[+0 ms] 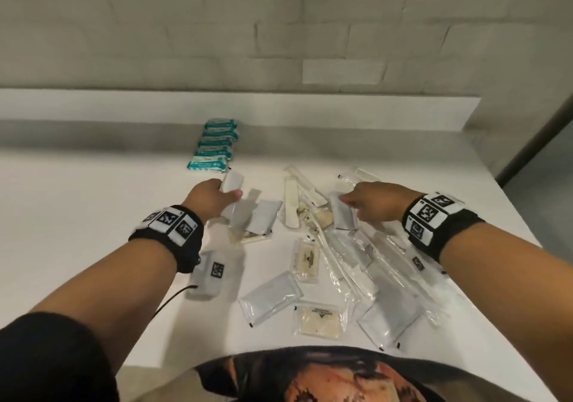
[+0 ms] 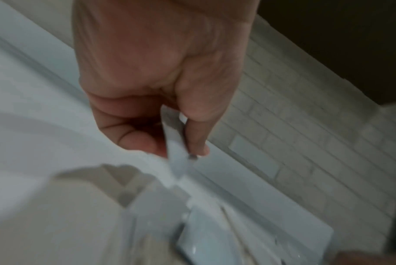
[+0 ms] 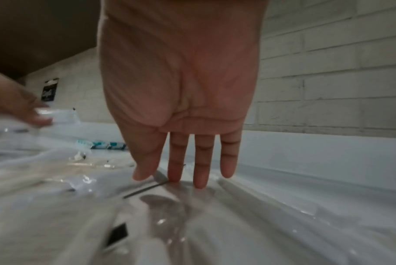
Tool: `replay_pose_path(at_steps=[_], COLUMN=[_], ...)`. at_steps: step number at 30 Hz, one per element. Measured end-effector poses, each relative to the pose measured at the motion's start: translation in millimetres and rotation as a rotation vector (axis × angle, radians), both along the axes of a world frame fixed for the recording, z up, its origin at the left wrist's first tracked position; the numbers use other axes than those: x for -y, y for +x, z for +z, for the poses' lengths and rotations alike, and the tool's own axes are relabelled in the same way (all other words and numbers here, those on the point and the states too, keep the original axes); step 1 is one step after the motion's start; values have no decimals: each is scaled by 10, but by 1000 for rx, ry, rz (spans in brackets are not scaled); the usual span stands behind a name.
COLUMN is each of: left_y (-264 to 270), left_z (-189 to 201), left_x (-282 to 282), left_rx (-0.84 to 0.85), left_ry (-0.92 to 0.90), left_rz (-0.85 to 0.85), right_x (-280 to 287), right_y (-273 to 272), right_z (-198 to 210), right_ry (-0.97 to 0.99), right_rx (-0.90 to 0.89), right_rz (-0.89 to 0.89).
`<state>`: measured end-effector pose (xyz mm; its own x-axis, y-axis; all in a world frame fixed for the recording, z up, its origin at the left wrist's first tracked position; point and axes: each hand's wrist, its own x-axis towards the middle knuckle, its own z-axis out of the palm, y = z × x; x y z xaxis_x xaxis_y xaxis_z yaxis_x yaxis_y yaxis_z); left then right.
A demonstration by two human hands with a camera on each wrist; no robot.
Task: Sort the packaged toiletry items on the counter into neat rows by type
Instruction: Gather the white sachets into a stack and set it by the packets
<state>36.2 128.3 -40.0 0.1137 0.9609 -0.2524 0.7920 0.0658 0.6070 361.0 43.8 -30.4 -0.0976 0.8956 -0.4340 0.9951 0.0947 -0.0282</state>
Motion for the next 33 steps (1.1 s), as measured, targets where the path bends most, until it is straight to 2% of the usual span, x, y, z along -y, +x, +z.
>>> replay_pose_path(at_steps=[2,3,6,8,10,13,16,21,23,25,27,29,31,33], left_y=[-23,0,162,310,431,521,560,567,561,560,529,460,381,328], left_z=[36,44,36,4,-55,-102,-105,-114,-81,14,142,225,200,106], left_x=[-3,-10,-5,36,70,61,31,54,110,230,433,685,935,1148], left_rx=[73,45,-172,-335,-412,-391,-394,-468,-442,-324,-229,-276,-398,-524], left_ry=[-54,-74,-118,-128,-108,-115,-136,-142,-47,99,105,-38,-166,-193], left_rz=[35,13,-144,-253,-296,-262,-250,-321,-334,-337,-392,-535,-631,-642], right_x=[-67,-87,-143,-164,-147,-102,-73,12,86,246,520,883,1247,1495], right_y=[-36,-41,-91,-104,-81,-53,-87,-103,-90,-78,-82,-129,-185,-198], right_z=[-42,-61,-91,-128,-150,-175,-195,-163,-113,77,302,446,364,134], right_ry=[46,70,140,144,105,121,129,67,147,197,112,-112,-267,-234], right_rx=[73,101,176,126,92,169,167,222,157,-20,-195,-241,-149,-31], right_rz=[0,-12,-4,-21,-48,12,106,101,86,-25,-85,-44,31,127])
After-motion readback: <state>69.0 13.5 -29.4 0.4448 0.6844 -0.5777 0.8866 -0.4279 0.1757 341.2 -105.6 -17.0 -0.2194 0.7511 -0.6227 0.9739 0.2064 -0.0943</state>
